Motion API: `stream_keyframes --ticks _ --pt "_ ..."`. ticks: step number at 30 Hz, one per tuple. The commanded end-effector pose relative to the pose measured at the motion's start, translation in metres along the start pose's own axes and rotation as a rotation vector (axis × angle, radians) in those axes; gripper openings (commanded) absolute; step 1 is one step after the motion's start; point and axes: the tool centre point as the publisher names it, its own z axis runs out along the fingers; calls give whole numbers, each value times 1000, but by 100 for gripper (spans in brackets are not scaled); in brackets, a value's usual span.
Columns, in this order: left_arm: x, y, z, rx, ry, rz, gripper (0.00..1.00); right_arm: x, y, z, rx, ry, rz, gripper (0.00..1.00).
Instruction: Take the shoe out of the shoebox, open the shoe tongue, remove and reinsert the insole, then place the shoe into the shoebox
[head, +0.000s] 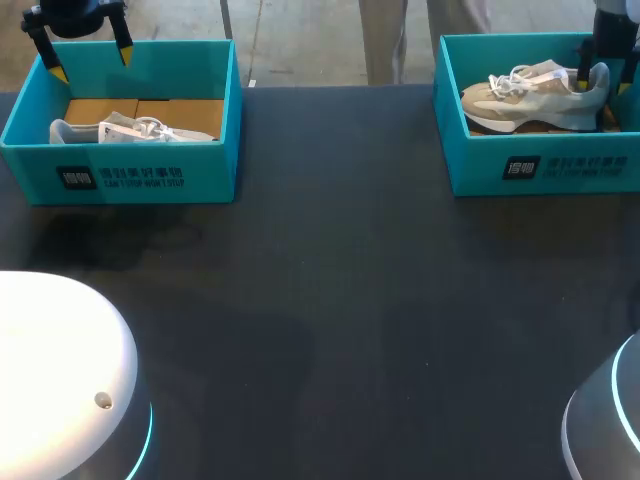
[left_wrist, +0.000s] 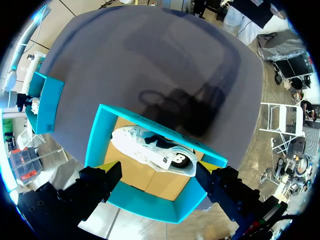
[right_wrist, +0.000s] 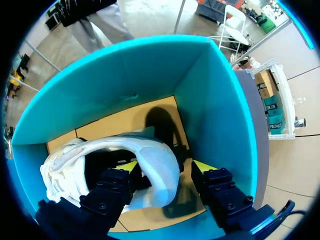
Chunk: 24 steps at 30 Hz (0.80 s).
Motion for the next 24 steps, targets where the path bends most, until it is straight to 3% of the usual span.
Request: stream_keyframes --ticks 1,14,16,18,19,24 --pt "0 0 0 -1 2 0 100 3 8 12 37 -5 -2 64" --pt "0 0 0 -1 2 0 100 6 7 27 54 -33 3 42" --pt "0 0 0 -1 2 0 100 5 7 28 53 -39 6 32" --pt "0 0 0 -1 2 0 100 2 6 29 50 -46 10 6" --pt "0 0 0 -1 2 0 100 1 6 29 49 -47 11 0" --pt "0 0 0 -1 2 0 100 -5 3 22 37 -52 16 0"
